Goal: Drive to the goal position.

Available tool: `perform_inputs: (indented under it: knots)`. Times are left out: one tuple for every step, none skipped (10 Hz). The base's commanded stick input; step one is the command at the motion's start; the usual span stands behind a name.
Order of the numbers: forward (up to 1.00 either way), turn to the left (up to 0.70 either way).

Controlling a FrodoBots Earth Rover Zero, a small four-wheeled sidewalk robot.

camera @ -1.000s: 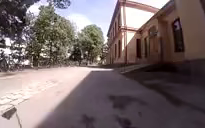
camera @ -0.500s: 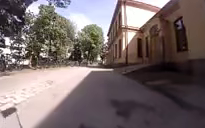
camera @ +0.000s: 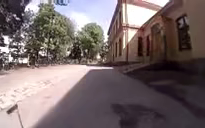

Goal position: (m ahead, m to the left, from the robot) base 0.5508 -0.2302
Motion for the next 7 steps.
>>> perform_inputs:
  knots:
    - [0.70, 0.00]
    - [0.70, 0.00]
    - [0.70, 0.00]
    - [0.70, 0.00]
    - [0.70, 0.00]
    - [0.70, 0.00]
    - [0.70, 0.00]
